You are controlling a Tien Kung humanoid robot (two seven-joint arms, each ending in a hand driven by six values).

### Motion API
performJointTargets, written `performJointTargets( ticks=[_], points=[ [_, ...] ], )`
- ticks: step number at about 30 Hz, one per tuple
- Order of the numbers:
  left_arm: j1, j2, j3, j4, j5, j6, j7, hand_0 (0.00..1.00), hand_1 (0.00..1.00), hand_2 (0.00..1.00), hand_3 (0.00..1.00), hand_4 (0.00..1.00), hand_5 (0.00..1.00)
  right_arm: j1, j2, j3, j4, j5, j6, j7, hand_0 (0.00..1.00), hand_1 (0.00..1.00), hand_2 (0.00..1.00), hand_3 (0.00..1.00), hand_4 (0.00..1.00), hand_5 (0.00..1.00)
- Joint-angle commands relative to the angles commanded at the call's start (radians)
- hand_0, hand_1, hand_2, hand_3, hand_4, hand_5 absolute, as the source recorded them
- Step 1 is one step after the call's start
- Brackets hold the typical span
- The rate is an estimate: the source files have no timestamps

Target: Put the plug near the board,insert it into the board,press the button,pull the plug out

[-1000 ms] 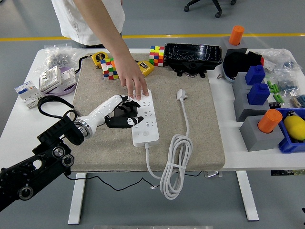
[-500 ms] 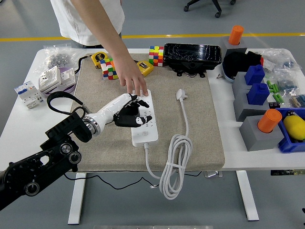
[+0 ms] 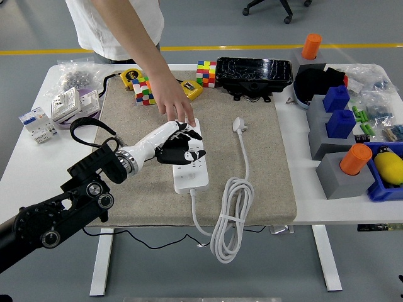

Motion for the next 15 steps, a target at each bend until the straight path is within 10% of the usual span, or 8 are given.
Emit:
performJointTargets(
  ticks=[15],
  points=[
    [0.007,-0.005,-0.01,0.015,-0.003,0.03,-0.031,0.676,0.729,0.719,0.619,0.757,0.391,-0.003,0.001,0.005,0.003,-0.001,0.0,0.0,0.742,0.714,0.719,0.719,0.995,0.661]
  ],
)
